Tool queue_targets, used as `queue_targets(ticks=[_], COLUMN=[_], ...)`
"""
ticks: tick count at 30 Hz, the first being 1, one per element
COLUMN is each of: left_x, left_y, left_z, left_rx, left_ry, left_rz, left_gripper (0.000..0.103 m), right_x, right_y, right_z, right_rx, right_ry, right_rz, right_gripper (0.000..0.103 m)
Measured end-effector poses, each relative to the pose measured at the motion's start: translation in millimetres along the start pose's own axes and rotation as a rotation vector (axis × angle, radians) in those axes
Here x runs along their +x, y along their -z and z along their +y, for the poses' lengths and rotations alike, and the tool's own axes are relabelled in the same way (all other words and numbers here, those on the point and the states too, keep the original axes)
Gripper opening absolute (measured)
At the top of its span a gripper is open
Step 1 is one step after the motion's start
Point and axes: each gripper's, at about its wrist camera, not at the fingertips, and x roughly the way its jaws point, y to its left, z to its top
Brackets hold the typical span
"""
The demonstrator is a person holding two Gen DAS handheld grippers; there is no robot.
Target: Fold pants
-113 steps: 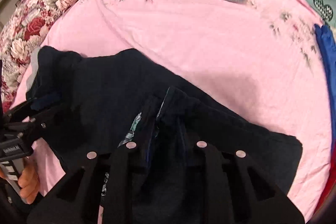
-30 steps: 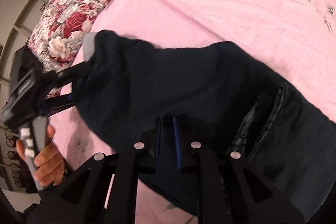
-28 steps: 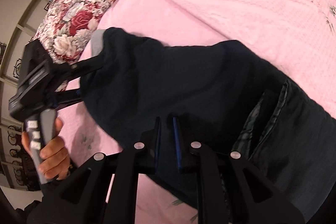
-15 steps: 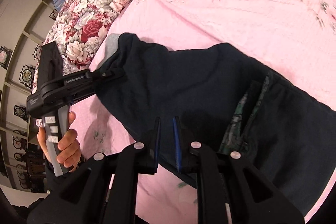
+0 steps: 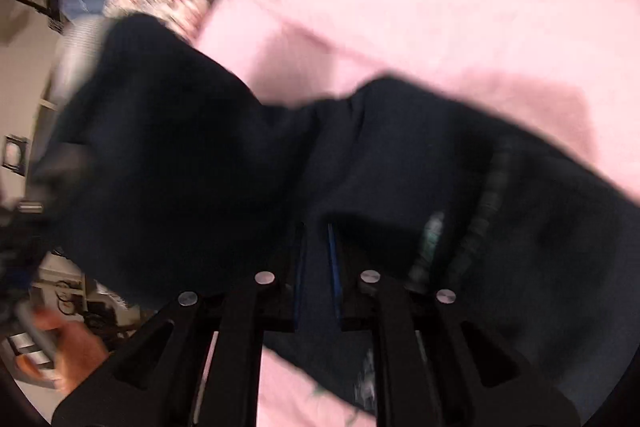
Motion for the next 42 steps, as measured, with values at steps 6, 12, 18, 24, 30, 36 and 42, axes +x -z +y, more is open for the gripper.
queue_targets(ticks=[6,12,18,24,30,36,42], left_x=[23.4,90.2,111.3,66.1,18.7,31.3,95.6], left_y=[26.6,75.8,98.6,93.5,62.0,62.2,97.1], left_z=[-96.0,-171.9,-205.9,-218.7,-151.3,-107.2,-94.5], left_rx=[0.191,0.349,0.408,0.463,0.266,0.128,0.147], left_ry=[0.039,0.059,0.078,0.11,0.011,0.062,0.044], left_rz=[0.039,0.198,0.276,0.211,0.079,0.133,0.295], left_gripper=[0.019,0.018,0.066,0.079,0.082,0.076,0.063], right_x=[-136.1,-204.7,-197.3,-185.8,-217.5,-195.4,-144.2], right_y=[34.4,102.0,138.5,138.8,116.2,68.8,86.9], right_z=[-45.1,-130.3,-185.6,-203.1,-172.8,-109.4,-138.4], right_rx=[0.01,0.174,0.283,0.304,0.189,-0.02,0.086], right_ry=[0.07,0.084,0.066,0.034,0.004,0.024,0.156], right_rz=[-0.285,-0.422,-0.383,-0.342,-0.386,-0.331,-0.198], right_gripper=[0.015,0.017,0.017,0.017,0.02,0.038,0.035])
